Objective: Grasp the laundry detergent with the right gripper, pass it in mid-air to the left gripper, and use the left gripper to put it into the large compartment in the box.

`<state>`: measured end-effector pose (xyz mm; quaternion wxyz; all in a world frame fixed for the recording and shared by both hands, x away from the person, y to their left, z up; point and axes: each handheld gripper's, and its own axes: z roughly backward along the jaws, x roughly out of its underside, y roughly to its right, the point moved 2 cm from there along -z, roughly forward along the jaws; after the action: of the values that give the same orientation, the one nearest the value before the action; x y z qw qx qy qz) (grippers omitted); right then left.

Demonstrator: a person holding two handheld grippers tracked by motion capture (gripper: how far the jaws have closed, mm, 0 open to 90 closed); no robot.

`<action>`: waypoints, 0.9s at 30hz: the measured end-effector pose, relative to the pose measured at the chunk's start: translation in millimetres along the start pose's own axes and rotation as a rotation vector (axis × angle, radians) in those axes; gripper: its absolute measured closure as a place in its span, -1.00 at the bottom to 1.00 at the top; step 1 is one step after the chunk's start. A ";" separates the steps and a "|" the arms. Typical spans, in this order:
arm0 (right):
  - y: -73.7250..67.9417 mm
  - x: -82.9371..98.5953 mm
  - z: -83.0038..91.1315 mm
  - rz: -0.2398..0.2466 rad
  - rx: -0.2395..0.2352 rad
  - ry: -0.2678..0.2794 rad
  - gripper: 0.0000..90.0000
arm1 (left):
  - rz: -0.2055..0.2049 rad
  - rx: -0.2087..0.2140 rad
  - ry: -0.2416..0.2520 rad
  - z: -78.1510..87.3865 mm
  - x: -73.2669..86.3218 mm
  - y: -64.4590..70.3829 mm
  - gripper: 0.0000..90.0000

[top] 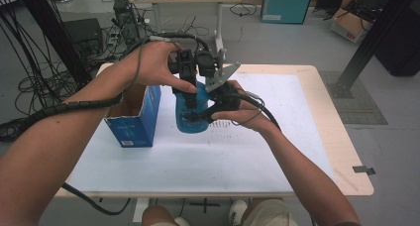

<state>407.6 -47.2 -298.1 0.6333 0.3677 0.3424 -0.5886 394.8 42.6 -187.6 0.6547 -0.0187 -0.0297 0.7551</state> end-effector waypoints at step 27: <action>0.8 2.3 -4.0 0.009 -0.044 0.014 -0.08 | 0.025 0.041 -0.024 -1.5 0.5 -0.2 -0.16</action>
<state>408.6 -44.9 -302.1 0.6416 0.3594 0.3579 -0.5755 395.0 43.2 -189.1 0.6450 0.0034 -0.0221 0.7639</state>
